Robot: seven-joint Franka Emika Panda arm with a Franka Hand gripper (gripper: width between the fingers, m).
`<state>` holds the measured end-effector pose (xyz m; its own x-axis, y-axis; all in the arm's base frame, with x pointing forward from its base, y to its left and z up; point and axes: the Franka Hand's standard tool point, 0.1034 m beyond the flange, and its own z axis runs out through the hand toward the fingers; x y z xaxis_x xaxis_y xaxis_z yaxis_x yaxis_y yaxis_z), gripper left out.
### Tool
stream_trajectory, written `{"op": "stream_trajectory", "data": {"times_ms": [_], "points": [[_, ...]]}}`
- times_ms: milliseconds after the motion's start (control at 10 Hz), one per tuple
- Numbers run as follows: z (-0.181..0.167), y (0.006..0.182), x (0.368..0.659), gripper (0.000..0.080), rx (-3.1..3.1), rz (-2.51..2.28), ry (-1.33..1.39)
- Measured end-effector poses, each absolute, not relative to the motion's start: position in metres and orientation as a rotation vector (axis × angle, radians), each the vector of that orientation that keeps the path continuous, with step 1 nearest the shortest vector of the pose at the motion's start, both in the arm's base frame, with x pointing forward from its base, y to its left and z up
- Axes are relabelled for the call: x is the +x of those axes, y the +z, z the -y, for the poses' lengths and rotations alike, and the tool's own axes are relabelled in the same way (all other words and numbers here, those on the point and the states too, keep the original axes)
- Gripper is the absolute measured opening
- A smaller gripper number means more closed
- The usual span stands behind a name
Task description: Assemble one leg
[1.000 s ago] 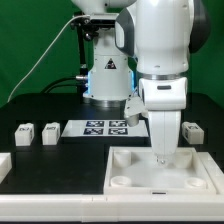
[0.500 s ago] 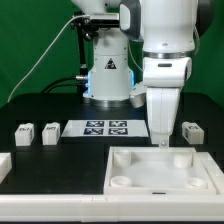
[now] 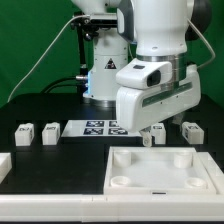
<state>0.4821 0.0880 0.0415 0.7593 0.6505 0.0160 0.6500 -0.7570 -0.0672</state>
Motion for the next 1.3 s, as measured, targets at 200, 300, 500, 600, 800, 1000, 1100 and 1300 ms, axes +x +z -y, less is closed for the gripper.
{"op": "stream_trajectory", "data": {"times_ms": [200,300,500,600,800,1000,1100,1300], "points": [[-0.108,0.040,0.469,0.0649,-3.013,0.521,0.038],[-0.120,0.039,0.464,0.0649,-3.034,0.334,0.050],[-0.146,0.038,0.456,0.0649,-3.047,-0.017,0.070],[-0.161,0.037,0.450,0.0649,-3.047,0.004,0.076],[-0.179,0.035,0.444,0.0649,-3.044,0.036,0.076],[-0.177,0.036,0.444,0.0649,-3.048,0.052,0.110],[-0.175,0.035,0.439,0.0649,-3.056,0.067,0.192],[-0.174,0.029,0.434,0.0649,-3.044,0.077,0.500]]}}
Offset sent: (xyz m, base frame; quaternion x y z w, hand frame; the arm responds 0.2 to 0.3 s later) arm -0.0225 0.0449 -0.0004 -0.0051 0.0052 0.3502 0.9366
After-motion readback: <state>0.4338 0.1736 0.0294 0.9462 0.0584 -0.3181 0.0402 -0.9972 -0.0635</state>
